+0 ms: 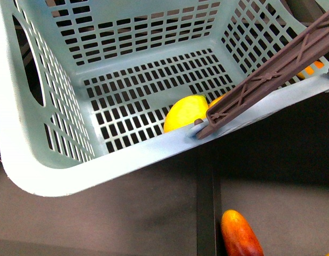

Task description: Pick lemon and mango into basket

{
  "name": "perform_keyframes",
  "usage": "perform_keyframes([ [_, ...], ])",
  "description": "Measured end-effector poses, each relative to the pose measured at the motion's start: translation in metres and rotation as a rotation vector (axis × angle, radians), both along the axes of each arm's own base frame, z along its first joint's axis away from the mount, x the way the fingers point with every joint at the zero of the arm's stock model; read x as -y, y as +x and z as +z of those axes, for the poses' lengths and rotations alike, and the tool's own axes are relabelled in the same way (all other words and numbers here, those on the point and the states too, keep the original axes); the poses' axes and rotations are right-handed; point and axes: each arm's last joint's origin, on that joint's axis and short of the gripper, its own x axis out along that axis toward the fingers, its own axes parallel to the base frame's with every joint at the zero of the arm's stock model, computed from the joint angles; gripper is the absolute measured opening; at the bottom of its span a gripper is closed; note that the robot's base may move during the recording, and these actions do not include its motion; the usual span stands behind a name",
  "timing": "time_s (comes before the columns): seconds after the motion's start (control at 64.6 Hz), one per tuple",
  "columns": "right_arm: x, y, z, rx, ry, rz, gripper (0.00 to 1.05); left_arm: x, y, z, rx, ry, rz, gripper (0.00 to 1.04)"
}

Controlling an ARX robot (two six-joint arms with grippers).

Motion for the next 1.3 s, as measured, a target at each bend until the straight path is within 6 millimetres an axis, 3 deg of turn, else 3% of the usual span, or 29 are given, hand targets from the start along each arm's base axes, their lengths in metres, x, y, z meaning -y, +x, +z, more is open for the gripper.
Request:
perform_keyframes([
  [0.077, 0.0, 0.0, 0.0, 0.0, 0.0, 0.0, 0.6, 0.0, 0.0, 0.0, -0.001, -0.001, -0.001, 0.05],
  [0.232, 0.0, 0.0, 0.0, 0.0, 0.0, 0.0, 0.86, 0.0, 0.0, 0.0, 0.006, 0.006, 0.006, 0.05],
  [0.31, 0.0, 0.0, 0.0, 0.001, 0.0, 0.0, 0.97, 0.005, -0.001, 0.0, 0.134, 0.118, 0.203, 0.05],
  [0.418, 0.0, 0.0, 0.0, 0.001, 0.0, 0.0, 0.96, -0.006, 0.007, -0.005, 0.254, 0.267, 0.489, 0.05],
  [0.573, 0.0, 0.0, 0.0, 0.001, 0.0, 0.0, 0.96, -0.043, 0.031, -0.016, 0.239, 0.244, 0.623, 0.05],
  [0.852, 0.0, 0.0, 0.0, 0.001, 0.0, 0.0, 0.96, -0.094, 0.089, -0.094, 0.005, 0.037, 0.752, 0.05],
  [1.068, 0.0, 0.0, 0.0, 0.001, 0.0, 0.001, 0.96, -0.111, 0.124, -0.123, -0.087, -0.146, 0.812, 0.05],
  [1.301, 0.0, 0.0, 0.0, 0.001, 0.0, 0.0, 0.96, -0.116, 0.134, -0.147, -0.153, -0.145, 0.84, 0.05],
])
